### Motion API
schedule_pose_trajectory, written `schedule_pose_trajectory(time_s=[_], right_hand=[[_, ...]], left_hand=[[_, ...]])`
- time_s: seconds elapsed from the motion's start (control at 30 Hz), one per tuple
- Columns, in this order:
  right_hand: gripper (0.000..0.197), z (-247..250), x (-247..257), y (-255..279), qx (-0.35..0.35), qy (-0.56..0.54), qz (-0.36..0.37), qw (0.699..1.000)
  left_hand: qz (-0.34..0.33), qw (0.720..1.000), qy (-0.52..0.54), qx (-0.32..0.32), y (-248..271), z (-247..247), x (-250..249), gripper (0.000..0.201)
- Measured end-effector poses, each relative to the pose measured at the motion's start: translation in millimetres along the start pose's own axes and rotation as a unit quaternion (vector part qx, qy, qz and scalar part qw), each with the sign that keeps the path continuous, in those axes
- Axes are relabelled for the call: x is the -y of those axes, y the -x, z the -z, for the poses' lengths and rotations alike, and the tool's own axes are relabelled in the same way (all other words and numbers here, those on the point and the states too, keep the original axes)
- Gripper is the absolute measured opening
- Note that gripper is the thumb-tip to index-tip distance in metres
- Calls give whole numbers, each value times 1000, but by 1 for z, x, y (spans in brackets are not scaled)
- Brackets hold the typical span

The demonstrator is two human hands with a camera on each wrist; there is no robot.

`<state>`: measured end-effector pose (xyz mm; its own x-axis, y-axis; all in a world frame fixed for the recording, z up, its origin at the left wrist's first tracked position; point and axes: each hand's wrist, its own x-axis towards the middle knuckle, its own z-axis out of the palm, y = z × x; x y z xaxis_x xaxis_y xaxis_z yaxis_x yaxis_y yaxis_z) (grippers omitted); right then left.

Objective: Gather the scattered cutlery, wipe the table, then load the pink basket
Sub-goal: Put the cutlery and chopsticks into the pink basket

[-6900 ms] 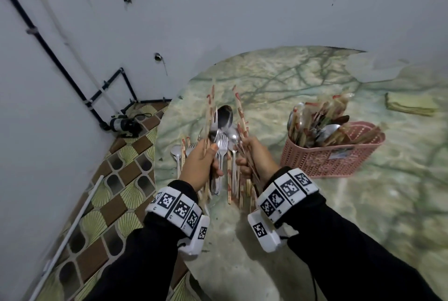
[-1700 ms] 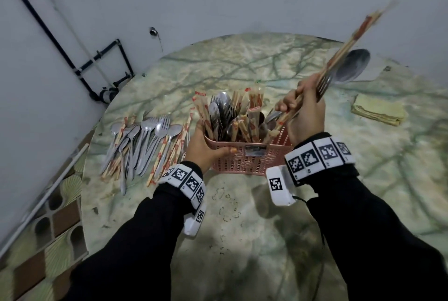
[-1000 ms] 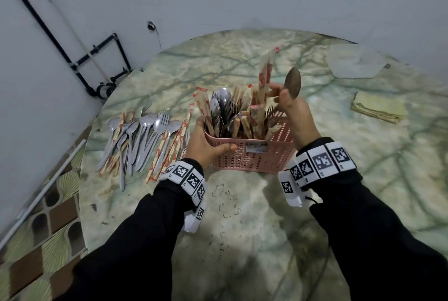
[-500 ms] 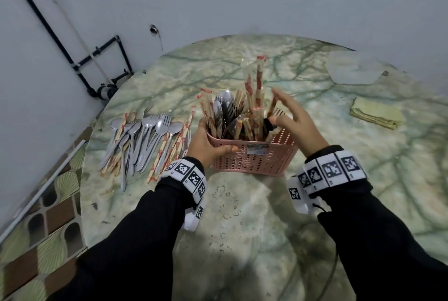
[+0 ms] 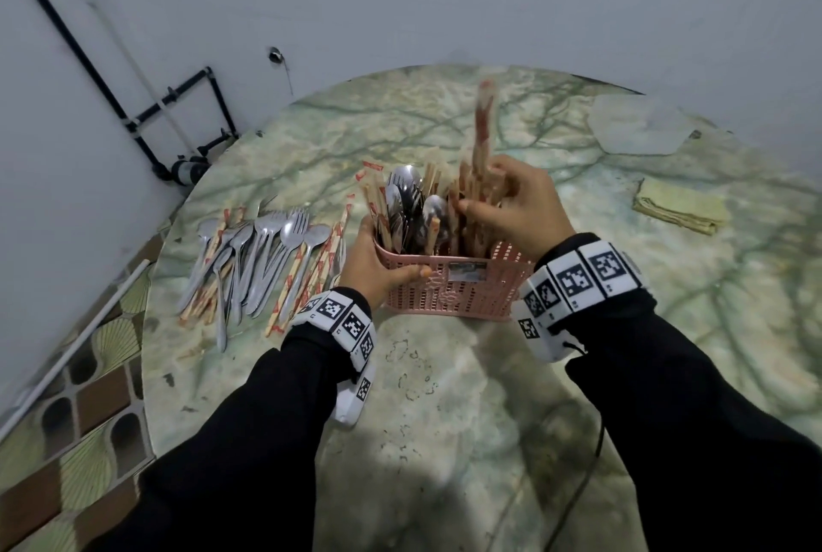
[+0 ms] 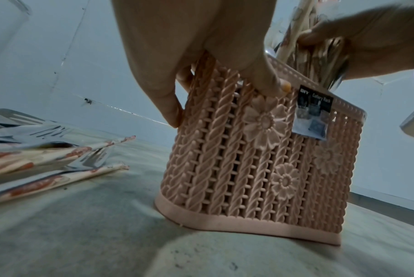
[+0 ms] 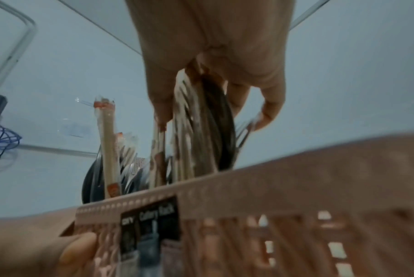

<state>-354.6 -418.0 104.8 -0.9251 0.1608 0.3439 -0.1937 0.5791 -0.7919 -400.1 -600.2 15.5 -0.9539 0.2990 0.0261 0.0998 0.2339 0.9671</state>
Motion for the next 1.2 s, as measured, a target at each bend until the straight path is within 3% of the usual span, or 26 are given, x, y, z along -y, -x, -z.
schedule_pose_trajectory(time_s=[0.1, 0.2, 0.27, 0.4, 0.5, 0.63, 0.77, 0.93, 1.03, 1.2], right_hand=[[32, 5, 1, 1, -39, -26, 17, 999], [77, 8, 2, 6, 13, -3, -26, 1000], [89, 14, -1, 8, 24, -13, -24, 999], [68, 22, 11, 9, 34, -68, 5, 997], [53, 17, 22, 4, -5, -48, 18, 999], [11, 11, 26, -3, -68, 1, -10, 998], [12, 15, 11, 3, -5, 124, -86, 989], [6, 19, 0, 21, 17, -62, -116, 991], [21, 25, 2, 24, 17, -136, -142, 980], [22, 24, 0, 21, 58, -7, -125, 990]], left_hand=[[-4, 1000, -7, -1, 0, 0, 0, 81], [-1, 1000, -9, 1, 0, 0, 1, 84], [0, 1000, -12, 0, 1, 0, -1, 83], [3, 1000, -10, 0, 1, 0, -2, 85], [5, 1000, -1, 0, 1, 0, -1, 84], [7, 1000, 1, 1, 3, 1, -4, 83], [10, 1000, -12, 1, 5, 1, -8, 84], [5, 1000, -13, 1, 7, 1, -10, 90], [4, 1000, -17, 0, 7, 1, -11, 89], [7, 1000, -8, 5, 7, 2, -10, 84]])
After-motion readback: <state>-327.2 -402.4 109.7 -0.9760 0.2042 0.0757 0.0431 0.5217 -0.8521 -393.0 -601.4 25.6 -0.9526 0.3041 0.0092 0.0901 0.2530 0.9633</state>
